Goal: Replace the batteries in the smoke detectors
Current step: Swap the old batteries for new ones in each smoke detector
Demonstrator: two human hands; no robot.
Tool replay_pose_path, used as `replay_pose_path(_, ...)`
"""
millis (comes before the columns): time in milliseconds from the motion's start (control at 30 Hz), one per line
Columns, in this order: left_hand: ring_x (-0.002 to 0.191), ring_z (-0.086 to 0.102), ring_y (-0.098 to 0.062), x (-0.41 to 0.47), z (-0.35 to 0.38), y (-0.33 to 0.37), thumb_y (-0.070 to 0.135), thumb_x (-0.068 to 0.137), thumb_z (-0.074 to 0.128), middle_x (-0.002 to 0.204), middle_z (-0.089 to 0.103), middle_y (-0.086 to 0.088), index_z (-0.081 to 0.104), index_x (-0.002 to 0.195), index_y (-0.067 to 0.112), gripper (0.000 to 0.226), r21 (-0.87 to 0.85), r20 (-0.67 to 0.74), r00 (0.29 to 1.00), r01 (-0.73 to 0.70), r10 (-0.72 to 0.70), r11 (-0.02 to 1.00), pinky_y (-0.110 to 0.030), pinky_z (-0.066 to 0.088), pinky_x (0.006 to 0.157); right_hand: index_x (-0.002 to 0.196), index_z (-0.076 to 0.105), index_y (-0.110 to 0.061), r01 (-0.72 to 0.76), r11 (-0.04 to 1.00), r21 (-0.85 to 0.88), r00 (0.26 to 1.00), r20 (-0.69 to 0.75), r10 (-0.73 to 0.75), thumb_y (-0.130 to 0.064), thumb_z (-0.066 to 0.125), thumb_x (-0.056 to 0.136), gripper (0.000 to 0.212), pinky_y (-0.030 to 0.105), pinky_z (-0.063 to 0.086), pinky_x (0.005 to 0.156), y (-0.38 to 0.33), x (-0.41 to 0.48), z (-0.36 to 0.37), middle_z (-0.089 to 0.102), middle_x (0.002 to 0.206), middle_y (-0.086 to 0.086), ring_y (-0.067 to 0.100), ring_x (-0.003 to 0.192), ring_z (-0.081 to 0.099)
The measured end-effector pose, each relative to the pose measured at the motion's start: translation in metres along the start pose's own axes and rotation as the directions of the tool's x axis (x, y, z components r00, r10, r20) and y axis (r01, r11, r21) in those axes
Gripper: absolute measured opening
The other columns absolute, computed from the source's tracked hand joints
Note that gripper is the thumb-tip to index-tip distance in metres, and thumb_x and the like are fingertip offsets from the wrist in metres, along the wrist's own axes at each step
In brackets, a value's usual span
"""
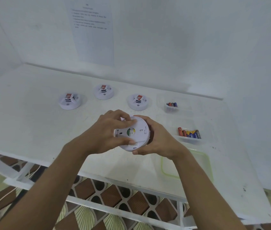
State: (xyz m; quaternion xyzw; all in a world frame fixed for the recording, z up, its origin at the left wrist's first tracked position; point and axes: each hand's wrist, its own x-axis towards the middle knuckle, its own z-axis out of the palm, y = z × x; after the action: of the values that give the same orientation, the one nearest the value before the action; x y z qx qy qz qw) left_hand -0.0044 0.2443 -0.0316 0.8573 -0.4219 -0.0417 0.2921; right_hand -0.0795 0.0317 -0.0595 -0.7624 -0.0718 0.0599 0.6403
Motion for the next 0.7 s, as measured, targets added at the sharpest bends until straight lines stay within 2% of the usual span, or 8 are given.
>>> replay_pose_path(100, 0.112, 0.030, -0.001, -0.001, -0.001, 0.003, 0.059, 0.078, 0.058, 0.128, 0.039, 0.020, 0.050, 0.140, 0.036, 0.067, 0.020, 0.039, 0.999, -0.009, 0.009, 1.000, -0.025, 0.027, 0.097, 0.142, 0.051, -0.024, 0.008, 1.000, -0.014, 1.000, 0.008, -0.008, 0.009, 0.090, 0.063, 0.094, 0.049, 0.062, 0.081, 0.000, 0.000, -0.003, 0.062, 0.131, 0.001, 0.024, 0.121, 0.061)
replay_pose_path(167, 0.112, 0.027, -0.002, -0.001, -0.001, 0.005, 0.064, 0.079, 0.053, 0.128, 0.037, 0.016, 0.046, 0.144, 0.032, 0.072, 0.043, 0.058, 0.998, -0.032, 0.029, 0.999, -0.026, 0.028, 0.097, 0.142, 0.051, -0.022, 0.010, 1.000, -0.029, 1.000, 0.010, -0.010, 0.010, 0.090, 0.062, 0.094, 0.050, 0.061, 0.083, -0.001, 0.001, -0.005, 0.062, 0.130, 0.001, 0.022, 0.120, 0.061)
replay_pose_path(267, 0.116, 0.028, -0.007, -0.002, 0.002, 0.006, 0.069, 0.078, 0.042, 0.128, 0.033, 0.015, 0.041, 0.147, 0.029, 0.079, 0.037, 0.066, 0.997, -0.041, 0.038, 0.998, -0.028, 0.034, 0.097, 0.141, 0.051, -0.019, 0.007, 0.999, -0.051, 1.000, 0.023, -0.006, 0.009, 0.090, 0.060, 0.094, 0.040, 0.061, 0.086, -0.004, 0.004, -0.011, 0.064, 0.128, -0.002, 0.018, 0.118, 0.063)
replay_pose_path(367, 0.120, 0.030, -0.012, -0.003, 0.006, 0.005, 0.067, 0.081, 0.042, 0.135, 0.037, 0.008, 0.038, 0.148, 0.028, 0.078, 0.039, 0.074, 0.995, -0.064, 0.061, 0.997, -0.033, 0.036, 0.101, 0.141, 0.051, -0.016, -0.014, 0.997, -0.070, 0.999, 0.041, 0.016, 0.007, 0.091, 0.059, 0.095, 0.031, 0.057, 0.088, -0.005, 0.005, -0.015, 0.065, 0.127, -0.002, 0.017, 0.118, 0.063)
replay_pose_path(567, 0.119, 0.031, -0.010, -0.003, 0.010, 0.002, 0.055, 0.087, 0.053, 0.135, 0.039, 0.008, 0.041, 0.147, 0.027, 0.067, 0.044, 0.048, 0.991, -0.128, 0.125, 0.991, -0.032, 0.034, 0.101, 0.142, 0.050, -0.017, -0.009, 1.000, -0.029, 0.997, 0.072, 0.011, 0.005, 0.090, 0.057, 0.096, 0.031, 0.056, 0.088, -0.004, 0.005, -0.018, 0.064, 0.129, 0.000, 0.019, 0.120, 0.062)
replay_pose_path(700, 0.119, 0.033, -0.011, -0.004, 0.013, -0.003, 0.059, 0.086, 0.048, 0.133, 0.040, 0.010, 0.044, 0.145, 0.029, 0.067, 0.032, 0.012, 0.989, -0.145, 0.145, 0.989, -0.025, 0.035, 0.098, 0.142, 0.051, -0.018, -0.001, 1.000, -0.009, 0.997, 0.076, 0.002, 0.005, 0.089, 0.057, 0.095, 0.031, 0.056, 0.087, -0.004, 0.004, -0.017, 0.064, 0.130, 0.000, 0.020, 0.121, 0.061)
